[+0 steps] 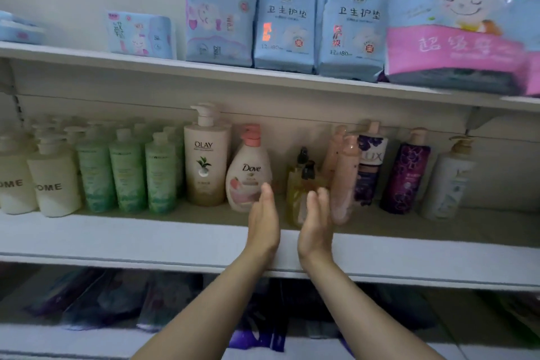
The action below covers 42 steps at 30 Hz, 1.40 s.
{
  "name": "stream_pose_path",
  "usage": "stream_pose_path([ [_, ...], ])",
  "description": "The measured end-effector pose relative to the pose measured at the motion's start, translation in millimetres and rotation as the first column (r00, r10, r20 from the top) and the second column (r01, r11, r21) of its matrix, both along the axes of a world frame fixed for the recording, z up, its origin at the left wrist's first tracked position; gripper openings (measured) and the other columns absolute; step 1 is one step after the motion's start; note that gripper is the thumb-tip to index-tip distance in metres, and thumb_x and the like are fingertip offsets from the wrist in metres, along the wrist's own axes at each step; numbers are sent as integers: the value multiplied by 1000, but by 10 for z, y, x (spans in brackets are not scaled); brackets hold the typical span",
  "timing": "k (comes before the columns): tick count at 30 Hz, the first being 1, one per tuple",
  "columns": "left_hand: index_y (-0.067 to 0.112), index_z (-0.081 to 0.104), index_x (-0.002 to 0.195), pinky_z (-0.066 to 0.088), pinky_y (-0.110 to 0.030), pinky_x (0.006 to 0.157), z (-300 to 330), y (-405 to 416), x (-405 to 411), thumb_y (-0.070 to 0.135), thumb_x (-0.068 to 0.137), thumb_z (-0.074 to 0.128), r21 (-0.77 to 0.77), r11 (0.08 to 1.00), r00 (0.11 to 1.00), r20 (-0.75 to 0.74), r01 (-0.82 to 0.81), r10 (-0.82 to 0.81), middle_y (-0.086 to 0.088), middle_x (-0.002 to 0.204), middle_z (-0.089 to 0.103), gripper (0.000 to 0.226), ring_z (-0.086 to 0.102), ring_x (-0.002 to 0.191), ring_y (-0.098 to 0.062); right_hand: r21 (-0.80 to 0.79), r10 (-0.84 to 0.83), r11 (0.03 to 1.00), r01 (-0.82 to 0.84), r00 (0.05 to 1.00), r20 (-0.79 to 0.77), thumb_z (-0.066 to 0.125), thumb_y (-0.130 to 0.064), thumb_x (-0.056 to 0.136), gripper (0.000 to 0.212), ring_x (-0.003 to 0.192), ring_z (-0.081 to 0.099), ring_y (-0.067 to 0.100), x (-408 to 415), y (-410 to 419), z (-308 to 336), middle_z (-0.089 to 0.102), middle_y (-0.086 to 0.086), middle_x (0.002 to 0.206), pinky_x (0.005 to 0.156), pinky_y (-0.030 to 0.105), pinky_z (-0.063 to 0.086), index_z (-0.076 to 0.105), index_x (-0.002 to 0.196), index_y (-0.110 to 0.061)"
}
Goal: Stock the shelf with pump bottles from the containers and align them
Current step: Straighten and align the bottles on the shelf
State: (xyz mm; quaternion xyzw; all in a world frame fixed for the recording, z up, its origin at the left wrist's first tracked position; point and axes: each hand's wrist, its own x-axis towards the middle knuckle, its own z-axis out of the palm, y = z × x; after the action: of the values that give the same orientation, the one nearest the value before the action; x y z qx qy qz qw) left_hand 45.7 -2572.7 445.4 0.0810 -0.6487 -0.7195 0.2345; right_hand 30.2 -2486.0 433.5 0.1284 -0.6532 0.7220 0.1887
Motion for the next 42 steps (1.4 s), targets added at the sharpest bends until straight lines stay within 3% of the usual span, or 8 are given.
stream_pose_path([
  [5,32,53,134,24,-24,107,-71,307,-144,69,96,15,-61,995,991,110,77,-70,-4,150,45,65,38,140,-19,42,-57,998,52,993,103,34,-44,106,29,90,50,-16,-199,285,-7,55,-22,101,83,20,37,58,94,-31],
  [10,28,58,135,34,-44,116,-123,358,-224,90,69,19,-4,998,992,107,67,-67,-1,139,58,98,47,133,-17,-115,61,993,-35,971,232,41,-40,105,21,90,62,-11,-342,339,-46,66,-26,97,77,12,46,59,96,-41],
  [16,30,63,106,40,-46,111,-101,107,-352,71,71,32,75,992,987,116,104,-113,-2,132,62,62,55,123,-21,-196,58,981,3,952,302,37,-36,106,48,121,40,4,-463,335,-31,42,-9,136,98,17,32,35,152,-22],
  [19,35,60,110,40,-41,111,-144,15,-365,71,71,33,53,992,985,121,116,-122,0,132,62,59,56,122,-17,-199,89,980,-28,949,301,36,-30,107,39,104,49,-1,-564,298,-20,50,-14,122,72,-1,39,37,146,-26],
  [21,36,61,111,41,-36,108,-166,4,-376,70,76,31,37,991,985,110,129,-132,2,129,64,58,56,120,-14,-231,121,972,-48,942,314,37,-29,107,24,93,50,-8,-622,285,21,53,-19,109,65,2,45,45,129,-34],
  [26,31,62,92,43,-34,99,-197,7,-387,76,76,25,-14,997,992,96,77,-75,0,122,65,61,58,114,-18,-305,215,947,-105,911,353,39,-35,107,44,128,52,22,-736,236,101,55,4,138,99,30,43,44,146,-17],
  [36,15,70,118,42,-31,96,-251,-22,-446,63,92,25,-131,990,994,105,45,-31,-9,123,67,70,58,109,-20,-351,148,937,-1,908,393,56,-47,96,62,127,53,33,-896,66,173,57,16,138,112,51,40,43,147,-14],
  [42,26,65,127,42,-36,106,-213,-7,-421,89,70,24,-78,993,992,95,87,-79,-2,128,64,94,57,118,-19,-333,117,943,14,921,370,57,-43,97,55,125,55,32,-926,45,155,58,16,136,112,51,41,46,143,-14],
])
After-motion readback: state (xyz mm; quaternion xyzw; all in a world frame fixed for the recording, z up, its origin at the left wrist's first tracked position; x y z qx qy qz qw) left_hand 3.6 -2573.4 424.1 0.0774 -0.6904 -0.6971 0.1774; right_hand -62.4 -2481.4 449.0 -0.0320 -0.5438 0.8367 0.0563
